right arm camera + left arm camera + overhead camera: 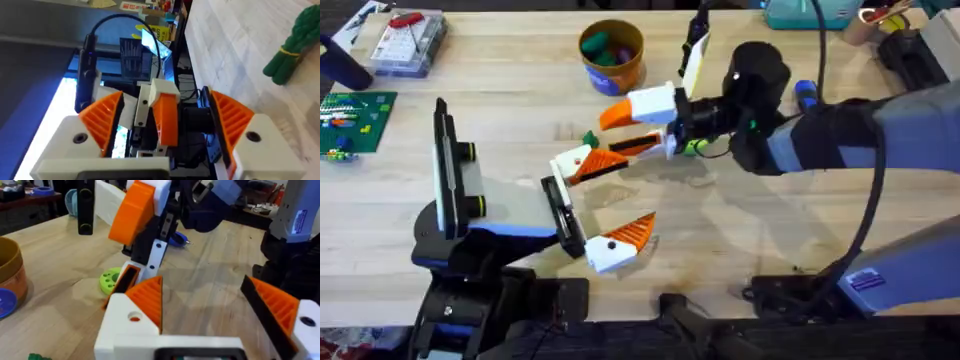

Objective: Pick up the gripper from the table and insert it into the empty holder that is missing its gripper. Then pick up a screw, insert it into the mounting hole, and use the screwdriver to tighten it. Finally, clean up the table by picking up the vegetable and placing it into the bucket.

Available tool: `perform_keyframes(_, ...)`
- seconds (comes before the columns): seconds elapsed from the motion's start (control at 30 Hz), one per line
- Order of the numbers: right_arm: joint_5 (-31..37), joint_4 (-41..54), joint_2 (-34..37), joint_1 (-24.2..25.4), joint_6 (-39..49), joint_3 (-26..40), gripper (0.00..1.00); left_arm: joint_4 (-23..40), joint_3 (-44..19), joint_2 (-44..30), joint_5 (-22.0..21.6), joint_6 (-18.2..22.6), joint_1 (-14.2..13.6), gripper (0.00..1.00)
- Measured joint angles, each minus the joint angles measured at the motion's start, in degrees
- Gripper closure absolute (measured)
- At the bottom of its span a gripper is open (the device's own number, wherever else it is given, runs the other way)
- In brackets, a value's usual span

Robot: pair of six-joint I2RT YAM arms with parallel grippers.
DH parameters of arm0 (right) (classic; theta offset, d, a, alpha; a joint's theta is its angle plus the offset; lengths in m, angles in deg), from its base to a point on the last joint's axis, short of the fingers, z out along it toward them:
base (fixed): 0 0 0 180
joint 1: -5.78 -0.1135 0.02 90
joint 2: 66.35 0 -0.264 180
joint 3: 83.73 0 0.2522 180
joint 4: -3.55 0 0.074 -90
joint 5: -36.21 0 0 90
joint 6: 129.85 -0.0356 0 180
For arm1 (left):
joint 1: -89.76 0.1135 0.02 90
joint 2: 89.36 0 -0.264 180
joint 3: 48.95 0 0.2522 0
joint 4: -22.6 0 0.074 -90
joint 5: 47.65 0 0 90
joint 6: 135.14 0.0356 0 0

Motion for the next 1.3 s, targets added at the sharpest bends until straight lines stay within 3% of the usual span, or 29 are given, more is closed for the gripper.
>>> perform_keyframes(0.33, 1.7, 0.6, 0.0, 6.5, 4.6, 0.0, 0.006, 0.0, 0.0, 0.0, 0.1, 0.0, 0.0, 0.01)
perform_keyframes(0.6, -6.1, 2.8, 0.0, 10.3, 4.8, 0.1, 0.007, 0.0, 0.0, 0.0, 0.1, 0.0, 0.0, 0.01)
perform_keyframes(0.83, -7.6, 9.1, 0.0, 10.1, 8.2, -2.5, 0.007, 0.0, 0.0, 0.0, 0.1, 0.0, 0.0, 0.01)
perform_keyframes(1.3, -6.3, -1.3, 0.0, 3.6, 5.4, -3.9, 0.01, 0.0, 0.0, 0.0, 0.1, 0.0, 0.0, 0.01)
